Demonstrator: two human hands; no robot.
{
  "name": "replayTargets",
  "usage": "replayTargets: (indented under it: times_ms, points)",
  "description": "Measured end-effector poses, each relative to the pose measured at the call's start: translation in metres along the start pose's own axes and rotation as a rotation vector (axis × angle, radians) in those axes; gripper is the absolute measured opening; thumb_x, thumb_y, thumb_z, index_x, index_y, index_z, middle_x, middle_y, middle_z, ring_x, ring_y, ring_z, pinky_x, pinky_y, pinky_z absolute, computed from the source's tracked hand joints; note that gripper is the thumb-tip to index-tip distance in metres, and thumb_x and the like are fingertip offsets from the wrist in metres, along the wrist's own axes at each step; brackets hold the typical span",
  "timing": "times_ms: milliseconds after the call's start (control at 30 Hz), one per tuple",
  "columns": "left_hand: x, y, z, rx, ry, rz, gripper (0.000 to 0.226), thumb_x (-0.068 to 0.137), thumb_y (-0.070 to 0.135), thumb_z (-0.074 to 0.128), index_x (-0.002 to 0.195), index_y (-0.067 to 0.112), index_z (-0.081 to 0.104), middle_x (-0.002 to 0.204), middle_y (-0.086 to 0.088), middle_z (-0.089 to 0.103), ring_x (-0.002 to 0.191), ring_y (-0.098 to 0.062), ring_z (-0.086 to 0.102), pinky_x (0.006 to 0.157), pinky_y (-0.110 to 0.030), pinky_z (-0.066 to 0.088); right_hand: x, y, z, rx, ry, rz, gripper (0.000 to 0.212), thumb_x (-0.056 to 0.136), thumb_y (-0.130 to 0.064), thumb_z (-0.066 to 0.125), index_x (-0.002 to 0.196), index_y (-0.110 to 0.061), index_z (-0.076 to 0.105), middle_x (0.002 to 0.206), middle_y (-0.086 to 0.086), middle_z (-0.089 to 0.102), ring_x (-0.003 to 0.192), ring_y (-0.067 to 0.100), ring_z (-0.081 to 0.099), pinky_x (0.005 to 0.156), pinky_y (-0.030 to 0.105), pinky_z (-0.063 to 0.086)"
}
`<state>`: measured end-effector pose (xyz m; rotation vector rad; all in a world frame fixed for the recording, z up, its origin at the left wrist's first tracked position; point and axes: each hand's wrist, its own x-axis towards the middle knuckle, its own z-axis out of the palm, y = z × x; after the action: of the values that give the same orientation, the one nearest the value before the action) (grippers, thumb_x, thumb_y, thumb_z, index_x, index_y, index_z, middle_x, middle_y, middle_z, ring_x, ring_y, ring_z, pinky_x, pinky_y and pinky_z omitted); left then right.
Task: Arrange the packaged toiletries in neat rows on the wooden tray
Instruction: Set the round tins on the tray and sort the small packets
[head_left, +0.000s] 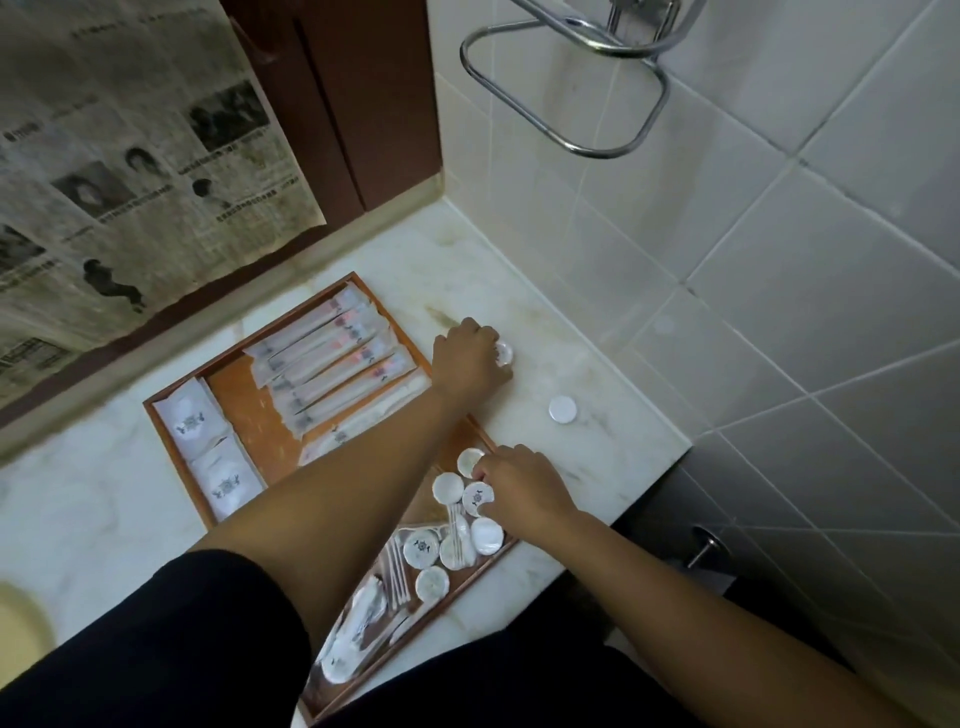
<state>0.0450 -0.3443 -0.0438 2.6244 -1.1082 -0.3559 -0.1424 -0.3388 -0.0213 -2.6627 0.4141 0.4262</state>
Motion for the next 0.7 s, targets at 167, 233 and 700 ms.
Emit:
replayTargets:
  times_ms: [167,233,700]
  points:
    - [-0.031,-0.018,-0.018,0.012,0.089,0.022,0.048,0.074,0.038,0.070,0.117,0.019,0.070,0.110,-0.005,0.065,0.095,-0.030,0.062,0.082,-0.039,0.047,0.002,0.004,-0.008,0.167,-0.066,0.045,0.021,0.086,-0.029,0.074,0.107,-0.027,0.069,0.110,-0.004,0.067,0.104,0.020,0.062,0.091,0.035,0.050]
    - [-0.051,-0.029,-0.032,-0.001,0.123,0.015,0.047,0.073,0.039,0.071,0.116,0.020,0.070,0.108,-0.004,0.066,0.095,-0.029,0.062,0.083,-0.040,0.047,0.001,0.006,-0.014,0.266,-0.124,0.107,0.017,0.085,-0.030,0.077,0.099,-0.029,0.068,0.100,-0.009,0.070,0.096,0.014,0.066,0.088,0.034,0.053]
    - [-0.286,-0.152,-0.100,-0.147,0.325,-0.367,0.047,0.068,0.030,0.077,0.114,0.017,0.073,0.099,-0.005,0.072,0.087,-0.032,0.065,0.075,-0.038,0.049,0.040,-0.099,-0.041,0.658,-0.224,0.097,0.015,0.080,-0.021,0.085,0.091,-0.021,0.075,0.081,-0.005,0.077,0.077,0.009,0.073,0.066,0.018,0.054]
